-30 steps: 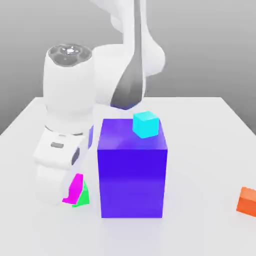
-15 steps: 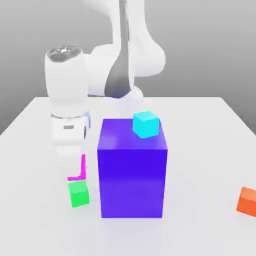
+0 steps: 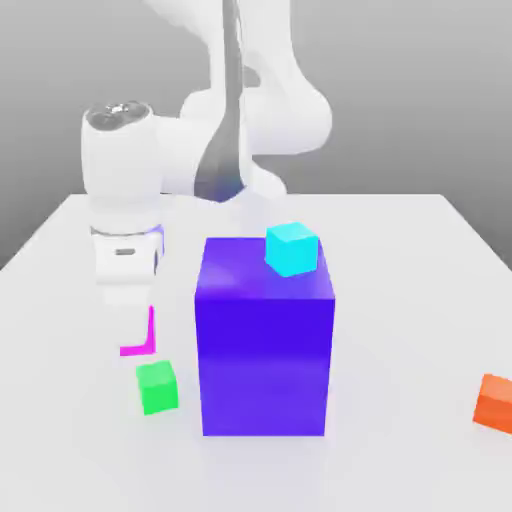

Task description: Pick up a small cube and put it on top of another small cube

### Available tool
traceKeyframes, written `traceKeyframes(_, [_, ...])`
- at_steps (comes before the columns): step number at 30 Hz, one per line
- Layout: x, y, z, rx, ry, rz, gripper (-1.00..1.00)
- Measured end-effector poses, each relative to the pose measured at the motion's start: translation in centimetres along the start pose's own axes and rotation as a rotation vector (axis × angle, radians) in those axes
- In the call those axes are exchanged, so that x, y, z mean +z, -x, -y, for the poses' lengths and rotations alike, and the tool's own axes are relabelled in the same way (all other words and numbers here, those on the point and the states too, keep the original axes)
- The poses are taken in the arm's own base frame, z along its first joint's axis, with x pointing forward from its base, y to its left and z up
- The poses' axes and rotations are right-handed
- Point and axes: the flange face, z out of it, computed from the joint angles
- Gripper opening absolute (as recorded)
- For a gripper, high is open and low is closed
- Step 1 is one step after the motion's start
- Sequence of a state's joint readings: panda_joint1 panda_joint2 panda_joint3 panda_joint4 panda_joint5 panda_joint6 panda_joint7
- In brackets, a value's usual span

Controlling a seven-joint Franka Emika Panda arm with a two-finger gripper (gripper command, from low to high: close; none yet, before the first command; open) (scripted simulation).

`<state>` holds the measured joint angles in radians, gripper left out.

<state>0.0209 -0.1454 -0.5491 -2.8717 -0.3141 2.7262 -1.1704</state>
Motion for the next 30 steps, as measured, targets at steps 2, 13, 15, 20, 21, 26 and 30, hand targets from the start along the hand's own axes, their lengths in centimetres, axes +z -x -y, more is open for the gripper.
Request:
traceKeyframes(2, [0.7, -0.1, 0.0, -0.002, 0.001, -0.002, -1.00])
traceKeyframes(13, [4.6, -1.2, 1.0, -0.022, -0.002, -0.044, 1.00])
traceKeyframes(15, [4.6, -1.2, 1.0, -0.022, -0.002, -0.044, 1.00])
traceKeyframes(20, [4.0, -0.5, 0.7, -0.005, 0.001, -0.035, 1.00])
traceKeyframes(21, [3.6, -0.3, 0.5, -0.001, 0.002, -0.029, 1.00])
traceKeyframes(26, [1.4, -0.1, 0.0, -0.002, 0.004, -0.007, 1.00])
traceKeyframes(30, [-0.1, 0.0, 0.0, 0.000, 0.001, -0.001, 1.00])
